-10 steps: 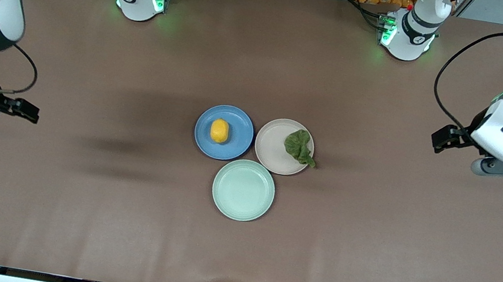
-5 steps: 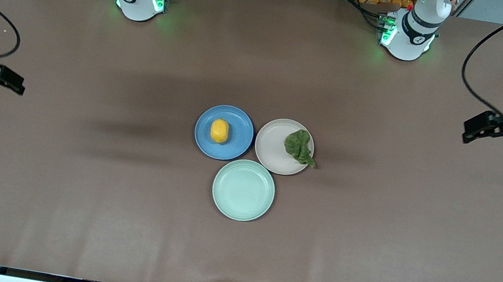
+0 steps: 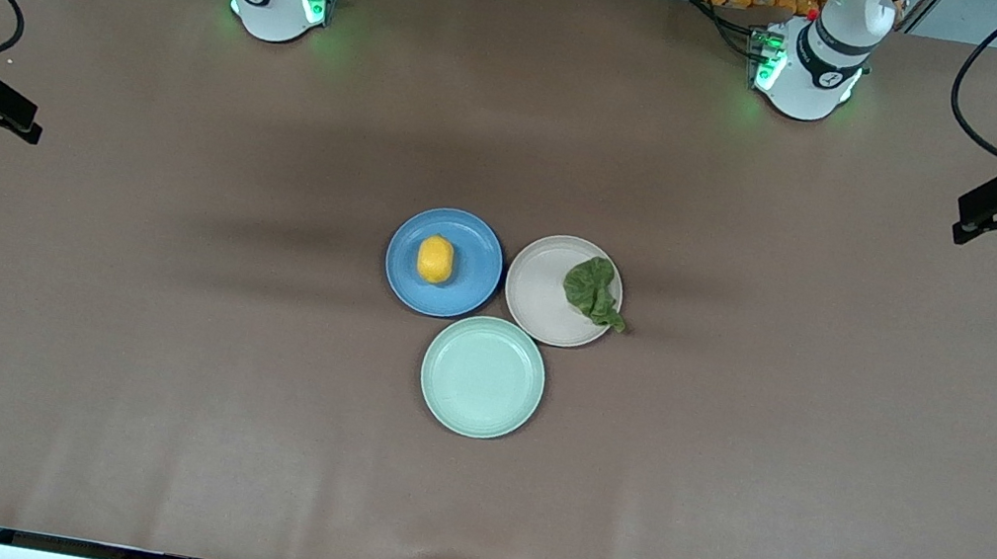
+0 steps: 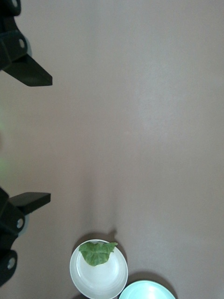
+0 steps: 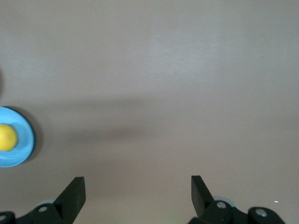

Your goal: Place lemon and lettuce in plates

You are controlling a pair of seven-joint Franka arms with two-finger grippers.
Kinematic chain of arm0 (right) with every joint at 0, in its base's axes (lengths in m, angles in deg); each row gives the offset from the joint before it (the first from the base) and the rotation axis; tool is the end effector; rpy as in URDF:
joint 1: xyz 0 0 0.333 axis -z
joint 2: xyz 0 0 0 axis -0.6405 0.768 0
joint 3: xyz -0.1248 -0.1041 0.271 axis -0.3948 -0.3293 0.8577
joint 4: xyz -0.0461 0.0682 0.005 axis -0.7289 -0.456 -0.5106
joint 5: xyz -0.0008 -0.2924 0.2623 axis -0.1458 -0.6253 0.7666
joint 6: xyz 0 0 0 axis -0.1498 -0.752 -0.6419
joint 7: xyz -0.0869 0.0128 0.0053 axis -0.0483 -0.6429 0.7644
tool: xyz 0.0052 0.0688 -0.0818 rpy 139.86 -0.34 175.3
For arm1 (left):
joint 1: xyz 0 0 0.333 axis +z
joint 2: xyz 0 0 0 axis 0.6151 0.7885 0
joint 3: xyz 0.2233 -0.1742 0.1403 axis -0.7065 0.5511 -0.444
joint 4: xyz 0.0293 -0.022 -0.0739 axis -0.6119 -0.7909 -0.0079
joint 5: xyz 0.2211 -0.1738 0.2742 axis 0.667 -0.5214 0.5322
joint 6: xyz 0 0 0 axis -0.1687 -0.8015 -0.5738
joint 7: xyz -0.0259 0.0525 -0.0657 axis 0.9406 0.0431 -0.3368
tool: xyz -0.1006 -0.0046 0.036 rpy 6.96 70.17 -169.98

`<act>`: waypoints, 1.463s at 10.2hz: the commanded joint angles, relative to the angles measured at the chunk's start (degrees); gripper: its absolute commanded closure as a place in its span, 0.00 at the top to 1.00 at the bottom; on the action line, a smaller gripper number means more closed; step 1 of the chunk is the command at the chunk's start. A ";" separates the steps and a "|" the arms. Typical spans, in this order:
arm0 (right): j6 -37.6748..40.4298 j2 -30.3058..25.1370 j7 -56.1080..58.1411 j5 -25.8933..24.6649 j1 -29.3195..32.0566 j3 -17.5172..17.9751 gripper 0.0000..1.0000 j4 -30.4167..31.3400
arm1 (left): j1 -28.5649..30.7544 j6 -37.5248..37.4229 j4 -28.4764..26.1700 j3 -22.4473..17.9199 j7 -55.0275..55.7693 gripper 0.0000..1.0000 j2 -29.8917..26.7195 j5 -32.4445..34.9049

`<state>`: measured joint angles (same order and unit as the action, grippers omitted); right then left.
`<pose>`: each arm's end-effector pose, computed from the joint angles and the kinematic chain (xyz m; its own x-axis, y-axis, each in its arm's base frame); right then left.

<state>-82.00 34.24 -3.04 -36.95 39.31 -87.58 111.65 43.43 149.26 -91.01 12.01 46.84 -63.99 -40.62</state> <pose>0.5658 -0.0326 0.5994 0.9966 -0.0335 -0.0748 -0.0358 -0.9989 -0.0295 0.5402 -0.0544 0.6585 0.9999 0.0158 -0.0039 0.0157 -0.9995 -0.0281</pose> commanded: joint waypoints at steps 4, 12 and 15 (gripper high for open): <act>5.76 -0.14 -0.27 4.18 2.28 0.77 1.00 -1.97 | -0.02 -0.16 -3.46 -2.10 -2.39 1.00 -3.96 -3.80; 7.16 0.21 -1.86 -1.61 1.66 1.12 1.00 -4.78 | -1.25 0.63 -5.40 -2.63 -3.89 1.00 -5.28 -3.28; 7.70 0.21 -2.03 -2.15 1.66 1.38 1.00 -6.02 | -1.08 0.72 -5.23 -2.90 -3.02 1.00 -4.67 -3.18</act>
<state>-75.38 34.25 -4.19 -38.03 40.86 -86.81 106.88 42.54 149.28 -95.24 9.75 44.55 -67.90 -43.18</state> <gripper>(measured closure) 0.000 0.000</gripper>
